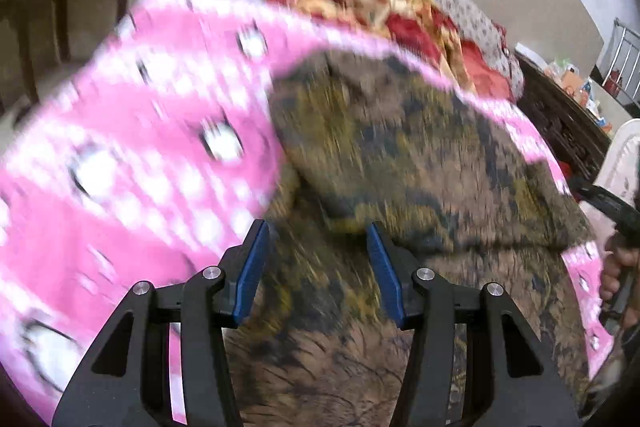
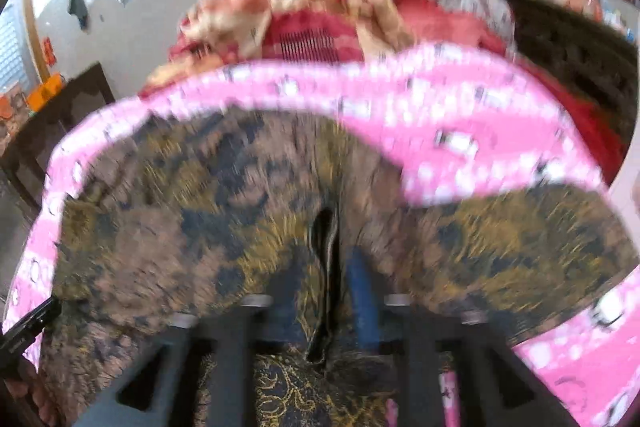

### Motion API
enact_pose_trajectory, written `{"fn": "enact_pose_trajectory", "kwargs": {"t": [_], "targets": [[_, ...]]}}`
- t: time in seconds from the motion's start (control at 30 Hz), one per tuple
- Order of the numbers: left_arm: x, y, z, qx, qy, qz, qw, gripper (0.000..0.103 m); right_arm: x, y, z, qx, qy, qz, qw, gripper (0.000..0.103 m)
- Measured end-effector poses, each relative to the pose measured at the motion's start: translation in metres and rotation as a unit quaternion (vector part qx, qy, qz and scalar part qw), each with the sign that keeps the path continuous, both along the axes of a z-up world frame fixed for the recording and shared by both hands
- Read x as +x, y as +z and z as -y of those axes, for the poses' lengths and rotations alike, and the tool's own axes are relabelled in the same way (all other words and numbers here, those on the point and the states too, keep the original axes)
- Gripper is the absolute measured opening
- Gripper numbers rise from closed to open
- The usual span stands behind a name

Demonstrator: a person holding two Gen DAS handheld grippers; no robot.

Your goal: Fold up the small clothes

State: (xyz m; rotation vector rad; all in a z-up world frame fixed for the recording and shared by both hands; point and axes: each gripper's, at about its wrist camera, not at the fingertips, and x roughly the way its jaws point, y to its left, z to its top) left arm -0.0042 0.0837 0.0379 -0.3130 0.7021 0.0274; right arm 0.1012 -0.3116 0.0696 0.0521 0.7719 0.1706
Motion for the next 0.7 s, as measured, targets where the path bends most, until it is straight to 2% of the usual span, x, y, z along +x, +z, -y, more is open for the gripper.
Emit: {"fn": "enact_pose_trajectory", "kwargs": {"t": [0.03,0.07,0.1,0.13,0.2,0.23,0.27,0.3,0.33,0.37,0.4,0.43,0.5,0.57,0.63,0.7], "targets": [[0.004,0.013,-0.002,0.005,0.004,0.018,0.9998,0.057,-0.009,0.012,0.003,-0.009,-0.010,0.033,0.999,0.068],[0.011,0.021,-0.001,0.008,0.004,0.030,0.9995,0.068,-0.012,0.017,0.003,-0.007,-0.010,0.048,0.999,0.068],[0.021,0.027,0.003,0.011,0.000,0.041,0.9991,0.070,-0.015,0.020,0.002,0.003,-0.003,0.056,0.998,0.063],[0.032,0.030,0.007,0.013,-0.007,0.040,0.9991,0.070,-0.014,0.019,-0.003,0.021,0.019,0.051,0.998,0.047],[0.059,0.027,0.018,-0.006,-0.028,0.019,0.9994,0.070,-0.010,0.008,-0.024,0.024,0.065,0.022,0.997,0.028],[0.071,0.020,0.023,-0.018,-0.035,0.001,0.9992,0.069,-0.011,0.000,-0.036,0.013,0.084,0.014,0.996,0.023],[0.080,0.012,0.027,-0.017,-0.032,-0.017,0.9992,0.063,-0.012,-0.010,-0.046,-0.005,0.091,0.007,0.996,0.023],[0.086,-0.001,0.030,0.005,-0.020,-0.040,0.9990,0.055,-0.011,-0.024,-0.051,-0.025,0.090,-0.008,0.996,0.023],[0.089,-0.016,0.030,0.030,-0.008,-0.063,0.9975,0.054,-0.010,-0.041,-0.054,-0.041,0.085,-0.032,0.995,0.023],[0.089,-0.027,0.029,0.038,-0.004,-0.077,0.9963,0.048,-0.008,-0.060,-0.054,-0.051,0.078,-0.062,0.994,0.023],[0.084,-0.037,0.029,0.053,-0.007,-0.067,0.9963,0.043,-0.006,-0.076,-0.050,-0.051,0.074,-0.096,0.991,0.023],[0.082,-0.035,0.032,0.065,-0.013,-0.060,0.9960,0.043,-0.008,-0.078,-0.046,-0.033,0.075,-0.090,0.993,0.023],[0.083,-0.024,0.035,0.077,-0.008,-0.059,0.9953,0.043,-0.003,-0.074,-0.043,-0.013,0.083,-0.107,0.991,0.029],[0.089,-0.002,0.032,0.071,0.006,-0.029,0.9970,0.043,0.003,-0.069,-0.042,-0.015,0.080,-0.131,0.988,0.030],[0.105,0.013,0.025,0.060,0.023,-0.009,0.9979,0.043,0.007,-0.051,-0.041,0.000,0.057,-0.103,0.993,0.030],[0.132,0.010,0.019,0.055,0.030,-0.034,0.9975,0.043,0.018,-0.035,-0.045,0.009,0.046,-0.062,0.997,0.030]]}}
